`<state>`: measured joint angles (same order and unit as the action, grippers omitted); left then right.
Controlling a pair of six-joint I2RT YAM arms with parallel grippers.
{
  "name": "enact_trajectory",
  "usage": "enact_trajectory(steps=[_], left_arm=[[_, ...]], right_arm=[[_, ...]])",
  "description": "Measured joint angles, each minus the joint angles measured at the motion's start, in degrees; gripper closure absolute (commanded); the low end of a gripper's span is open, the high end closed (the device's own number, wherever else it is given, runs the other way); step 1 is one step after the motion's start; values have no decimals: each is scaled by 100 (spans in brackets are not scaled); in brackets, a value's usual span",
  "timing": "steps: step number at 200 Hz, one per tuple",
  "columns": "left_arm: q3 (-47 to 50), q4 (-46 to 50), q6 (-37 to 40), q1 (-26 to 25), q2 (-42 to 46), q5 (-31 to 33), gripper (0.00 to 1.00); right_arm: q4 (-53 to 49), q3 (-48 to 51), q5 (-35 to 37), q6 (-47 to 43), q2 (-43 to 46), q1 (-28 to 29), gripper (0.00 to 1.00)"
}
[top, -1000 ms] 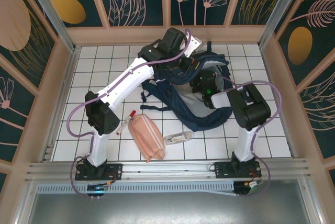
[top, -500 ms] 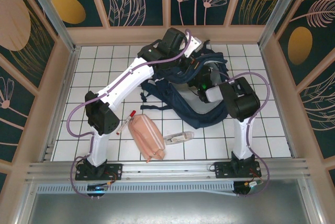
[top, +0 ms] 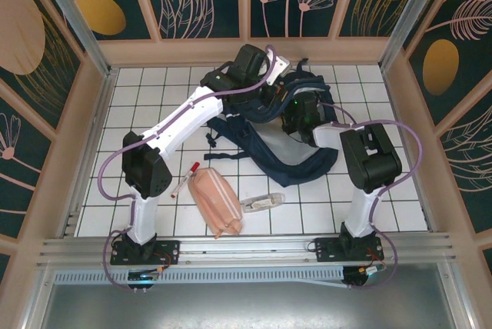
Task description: Pack books, pencil case, and school supplies into a backpack
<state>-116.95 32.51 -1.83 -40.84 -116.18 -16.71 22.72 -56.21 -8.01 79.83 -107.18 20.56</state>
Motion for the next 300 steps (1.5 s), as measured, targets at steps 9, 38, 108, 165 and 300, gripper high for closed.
enact_trajectory(steps=[9, 38, 108, 165, 300], left_arm=[[48, -33, -9, 9, 17, -22, 100], [116, -98, -44, 39, 63, -44, 100], [815, -426, -13, 131, 238, -42, 100], [1532, -968, 44, 186, 348, -232, 86], [3650, -634, -1827, 942, 2865, 140, 36]], right_arm=[[-138, -11, -52, -85, 35, -24, 40], [-627, -195, -190, -411, 81, -52, 41], [-1631, 669, -544, -1384, 1875, -59, 41], [-3206, 1565, -514, -2494, 4127, -59, 43], [-5709, -214, -1766, -4424, 3670, 2844, 43]])
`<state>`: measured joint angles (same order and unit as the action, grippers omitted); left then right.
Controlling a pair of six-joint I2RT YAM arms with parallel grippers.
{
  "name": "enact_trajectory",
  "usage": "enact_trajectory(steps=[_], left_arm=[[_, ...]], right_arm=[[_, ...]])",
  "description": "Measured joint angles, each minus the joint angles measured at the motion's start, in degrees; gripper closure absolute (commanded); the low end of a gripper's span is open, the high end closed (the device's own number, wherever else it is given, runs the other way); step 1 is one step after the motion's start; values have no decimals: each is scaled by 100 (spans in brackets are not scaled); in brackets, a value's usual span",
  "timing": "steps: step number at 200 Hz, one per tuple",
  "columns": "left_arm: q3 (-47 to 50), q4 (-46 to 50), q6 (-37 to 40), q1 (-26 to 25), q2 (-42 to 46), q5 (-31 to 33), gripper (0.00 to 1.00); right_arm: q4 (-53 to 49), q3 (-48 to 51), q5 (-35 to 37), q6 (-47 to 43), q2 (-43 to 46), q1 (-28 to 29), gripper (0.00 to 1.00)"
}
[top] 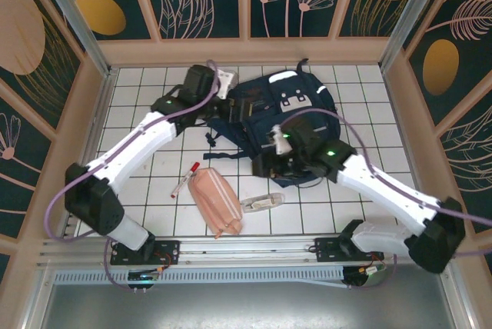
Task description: Pack books, pencil case, and school supplies into a backpack
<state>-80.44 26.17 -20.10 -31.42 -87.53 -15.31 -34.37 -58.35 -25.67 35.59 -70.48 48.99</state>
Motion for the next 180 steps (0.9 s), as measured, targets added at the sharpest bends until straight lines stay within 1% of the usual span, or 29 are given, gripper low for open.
enact_trajectory(steps=[14, 26, 36, 57, 78, 92, 105, 125, 146, 157, 171, 180], left_arm=[[304, 328, -334, 232, 321, 249, 36], [739, 651, -612, 415, 584, 398, 40], [1176, 964, -824, 503, 789, 485, 43], [2227, 1419, -1283, 498, 1320, 527, 52], [3314, 1537, -1755, 485, 2039, 365, 57], [3891, 1456, -2083, 485, 2363, 127, 57], [4301, 1292, -2361, 485, 2476, -74, 57], [4712, 1010, -2671, 483, 2476, -247, 57], [4955, 669, -2830, 485, 2323, -361, 59], [5084, 437, -2894, 485, 2186, -413, 65], [5313, 142, -2964, 483, 2081, -426, 68], [5477, -37, -2992, 485, 2048, -433, 74]], right_arm=[[-15, -339, -24, -160, -614, 374, 43], [61, -560, -50, -278, -1180, 555, 43], [184, -649, -61, -350, -1593, 590, 43], [398, -785, -105, -494, -2358, 586, 43], [579, -918, -164, -671, -2957, 546, 43], [662, -986, -203, -785, -3228, 492, 43], [717, -1102, -251, -907, -3506, 426, 43], [789, -1351, -273, -1034, -3906, 369, 44], [903, -1563, -269, -1128, -4242, 361, 46], [942, -1637, -271, -1139, -4385, 361, 47], [955, -1692, -291, -1156, -4483, 358, 49], [953, -1698, -326, -1154, -4485, 348, 50]])
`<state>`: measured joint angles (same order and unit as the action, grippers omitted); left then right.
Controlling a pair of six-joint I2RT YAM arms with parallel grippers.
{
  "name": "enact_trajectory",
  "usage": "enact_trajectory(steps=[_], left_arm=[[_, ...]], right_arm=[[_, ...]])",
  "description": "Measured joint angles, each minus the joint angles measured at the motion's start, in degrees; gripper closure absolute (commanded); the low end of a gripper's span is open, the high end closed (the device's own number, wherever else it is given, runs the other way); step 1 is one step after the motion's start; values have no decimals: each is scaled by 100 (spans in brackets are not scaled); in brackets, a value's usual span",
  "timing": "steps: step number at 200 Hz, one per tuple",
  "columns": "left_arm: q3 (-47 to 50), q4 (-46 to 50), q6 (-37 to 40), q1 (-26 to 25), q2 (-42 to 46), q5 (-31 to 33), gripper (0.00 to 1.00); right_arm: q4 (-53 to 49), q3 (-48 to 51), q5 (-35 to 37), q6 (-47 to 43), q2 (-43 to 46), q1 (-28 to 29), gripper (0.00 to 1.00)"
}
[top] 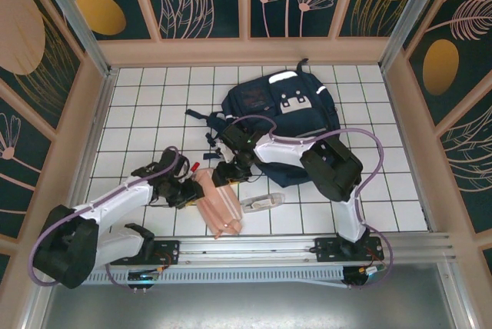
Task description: Pack books, pencil case, and school supplies into a backpack
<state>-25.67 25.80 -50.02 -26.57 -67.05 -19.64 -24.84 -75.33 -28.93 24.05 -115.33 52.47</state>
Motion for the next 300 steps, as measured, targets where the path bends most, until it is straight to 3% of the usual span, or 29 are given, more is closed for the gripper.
enact_trajectory(steps=[29, 60, 96, 128, 147, 164, 177, 204, 230, 267, 300], left_arm=[[212, -203, -66, 44, 46, -11, 79], [210, -284, -72, 55, 39, -98, 100], [210, -603, -24, 31, -61, -343, 100], [208, -573, 46, 26, 20, -483, 100], [116, -407, 61, 24, 225, -560, 84], [-195, -243, 140, 7, 457, -656, 62], [-553, -240, 238, -2, 649, -717, 58], [-1263, -717, 557, -2, 1036, -798, 55], [-1880, -1126, 1106, -326, 922, -734, 48], [-3152, -1513, 2422, -1547, -297, -133, 46], [-4039, -1620, 3733, -2280, -1519, 588, 43]], right_arm=[[195, 33, -267, 20, -24, 13, 63], [485, 181, -621, 74, -24, -2, 62], [905, 350, -1054, 243, -24, 2, 60], [1040, 422, -1296, 435, -22, 7, 100], [1108, 507, -1384, 586, 127, -17, 100], [1161, 654, -1434, 704, 525, -136, 100], [1198, 782, -1462, 833, 1032, -339, 100], [1196, 938, -1464, 1088, 2321, -1178, 100], [1016, 935, -1333, 1239, 3467, -2426, 100], [391, 911, -581, 1480, 4634, -4649, 100], [74, 1095, 68, 1751, 5641, -6483, 100]])
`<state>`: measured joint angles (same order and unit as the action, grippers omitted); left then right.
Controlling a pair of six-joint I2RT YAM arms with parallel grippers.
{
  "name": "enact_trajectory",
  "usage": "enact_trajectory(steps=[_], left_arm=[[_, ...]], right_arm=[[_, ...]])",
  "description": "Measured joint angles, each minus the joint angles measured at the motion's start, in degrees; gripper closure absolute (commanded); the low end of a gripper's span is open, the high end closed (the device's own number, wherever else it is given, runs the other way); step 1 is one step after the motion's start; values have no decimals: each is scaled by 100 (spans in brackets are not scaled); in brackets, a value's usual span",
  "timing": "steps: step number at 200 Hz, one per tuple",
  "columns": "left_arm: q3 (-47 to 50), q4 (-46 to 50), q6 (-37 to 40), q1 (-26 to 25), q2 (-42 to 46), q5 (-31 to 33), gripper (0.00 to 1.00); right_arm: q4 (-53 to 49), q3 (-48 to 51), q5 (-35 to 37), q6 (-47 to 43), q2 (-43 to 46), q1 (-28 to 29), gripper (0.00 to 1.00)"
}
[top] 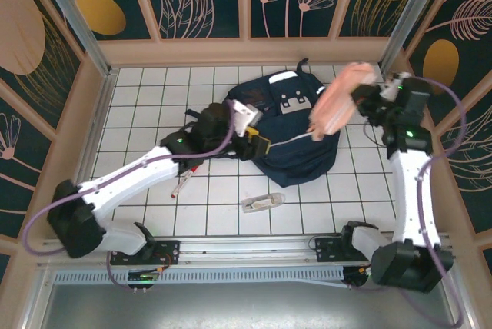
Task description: Pack books, pencil case, and school supplies into a backpack
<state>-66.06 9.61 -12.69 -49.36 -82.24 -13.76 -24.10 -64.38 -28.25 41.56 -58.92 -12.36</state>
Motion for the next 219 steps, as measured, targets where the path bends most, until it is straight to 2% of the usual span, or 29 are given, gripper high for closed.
enact_trajectory(steps=[26, 61, 86, 103, 120, 127, 136, 144, 150, 179, 219], left_arm=[[-831, 133, 828, -326, -1032, 350, 40], [-1320, 157, 1707, -535, -2098, 546, 37], [-1576, 256, 2037, -546, -2820, 739, 29], [-1829, 350, 2214, -542, -3287, 1016, 29], [-2000, 398, 2341, -540, -3600, 1366, 41], [-2074, 417, 2371, -540, -3696, 1534, 54], [-2212, 518, 2376, -542, -3816, 1687, 77], [-2428, 706, 2428, -579, -3936, 1821, 92], [-2616, 826, 2426, -614, -4028, 1958, 100], [-3250, 1261, 2356, -651, -4131, 2402, 100], [-3447, 1486, 1928, -629, -3639, 2765, 100]], right_arm=[[-245, 4, 293, 28, 455, -643, 100], [-501, 7, 514, -74, 518, -706, 100], [-535, 107, 575, -118, 527, -706, 100], [-542, 245, 568, -122, 533, -706, 100], [-592, 339, 557, -164, 533, -706, 100], [-616, 354, 540, -181, 533, -706, 100], [-616, 380, 483, -212, 542, -706, 100], [-614, 407, 426, -223, 553, -706, 100], [-616, 435, 391, -221, 562, -704, 100], [-584, 826, 127, -219, 688, -579, 100], [-767, 1423, 120, -216, 909, -544, 100]])
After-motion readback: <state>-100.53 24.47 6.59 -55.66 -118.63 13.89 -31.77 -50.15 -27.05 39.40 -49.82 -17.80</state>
